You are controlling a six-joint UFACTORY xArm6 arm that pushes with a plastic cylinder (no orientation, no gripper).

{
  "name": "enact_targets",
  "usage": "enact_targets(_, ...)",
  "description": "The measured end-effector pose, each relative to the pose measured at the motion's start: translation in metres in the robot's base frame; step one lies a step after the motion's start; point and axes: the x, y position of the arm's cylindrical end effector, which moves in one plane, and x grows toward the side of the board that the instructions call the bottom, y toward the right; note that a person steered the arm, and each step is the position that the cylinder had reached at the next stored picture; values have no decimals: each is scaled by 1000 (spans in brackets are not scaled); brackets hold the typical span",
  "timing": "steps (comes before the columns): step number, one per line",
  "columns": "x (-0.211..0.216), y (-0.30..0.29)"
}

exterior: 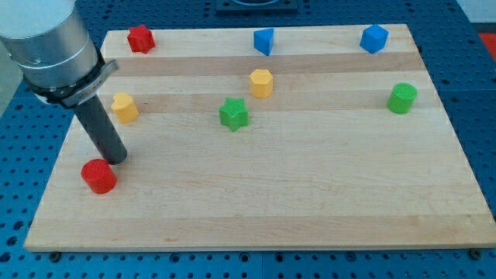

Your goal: Move red circle to bottom down

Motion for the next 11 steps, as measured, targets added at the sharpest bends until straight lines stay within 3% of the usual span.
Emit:
enact_targets(3,0,-38)
enact_targets(5,3,-27)
enact_targets(7,44,-27)
enact_targets(11,52,-27)
